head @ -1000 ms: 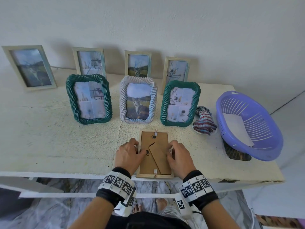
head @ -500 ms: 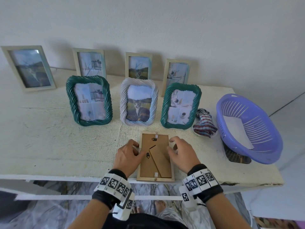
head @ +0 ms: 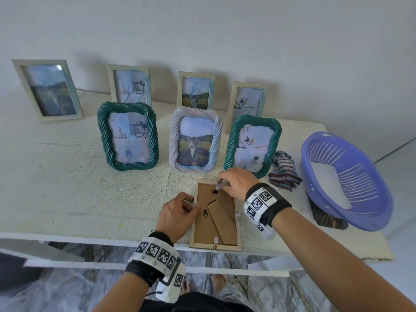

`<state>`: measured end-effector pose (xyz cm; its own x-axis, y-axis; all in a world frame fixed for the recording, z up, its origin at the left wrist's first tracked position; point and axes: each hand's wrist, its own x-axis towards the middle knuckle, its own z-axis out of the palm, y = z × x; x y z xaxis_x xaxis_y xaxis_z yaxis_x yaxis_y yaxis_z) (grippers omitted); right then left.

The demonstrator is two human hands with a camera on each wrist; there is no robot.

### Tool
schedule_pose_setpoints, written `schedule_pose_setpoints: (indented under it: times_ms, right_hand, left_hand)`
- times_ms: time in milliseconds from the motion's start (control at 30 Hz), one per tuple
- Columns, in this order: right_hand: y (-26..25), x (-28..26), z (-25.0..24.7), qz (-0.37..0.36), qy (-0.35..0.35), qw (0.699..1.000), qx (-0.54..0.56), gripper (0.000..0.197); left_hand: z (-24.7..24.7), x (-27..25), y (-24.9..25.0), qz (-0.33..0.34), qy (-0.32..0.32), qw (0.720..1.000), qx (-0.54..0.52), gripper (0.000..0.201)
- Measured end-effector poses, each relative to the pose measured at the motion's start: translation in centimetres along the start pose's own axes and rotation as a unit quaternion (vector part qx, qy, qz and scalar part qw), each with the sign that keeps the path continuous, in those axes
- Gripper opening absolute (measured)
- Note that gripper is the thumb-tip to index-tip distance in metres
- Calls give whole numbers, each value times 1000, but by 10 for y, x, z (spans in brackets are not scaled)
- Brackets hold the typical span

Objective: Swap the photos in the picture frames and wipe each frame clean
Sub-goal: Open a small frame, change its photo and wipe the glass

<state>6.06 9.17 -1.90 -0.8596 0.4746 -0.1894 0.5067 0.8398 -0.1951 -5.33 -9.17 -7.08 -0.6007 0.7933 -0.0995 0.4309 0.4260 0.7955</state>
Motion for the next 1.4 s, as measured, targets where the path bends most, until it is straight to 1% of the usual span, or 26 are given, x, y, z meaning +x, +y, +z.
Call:
schedule_pose_setpoints:
  times_ms: [200,433,567,667,733,833,967,1100,1167,1267,1400]
  right_hand:
    - [-1,8,1,1,-2,999,-35,26]
    - [-5,14,5,42,16,998,-35,31]
    - [-8,14,4,65,10,997,-33,30]
    - [-11,10,3,83,21,996,-39,29]
    - [-12,3,3,79,24,996,-23,24]
    - [-15,-20,3,51,22,998,34,34]
    - [-34,-70,12,-6,24,998,51,23]
    - [-54,-113,30,-19,-7,999,44,35]
    - [-61,-123,41,-12,8,1000,28,37]
    - [-73,-126,55,19,57,998,9,39]
    - [-77,-122,66,54,81,995,25,31]
  left_hand:
    - [0,0,-1,8,0,1000,2,18]
    - [-1,-1,-2,10,-5,1000,-12,20]
    - [-2,-1,-3,10,-7,1000,-27,21]
    - [-3,-1,-2,7,-11,999,-39,23]
    - [-4,-2,-3,3,-24,998,-57,27]
    - [-7,-5,-8,12,-42,997,-69,36]
    - [-10,-8,-11,25,-63,995,-79,38]
    - [-10,-12,-13,21,-64,992,-104,34]
    - [-9,-14,-14,16,-56,992,-115,32]
    - [-7,-14,-14,13,-50,991,-121,31]
    - [-6,-15,-13,14,-44,992,-117,31]
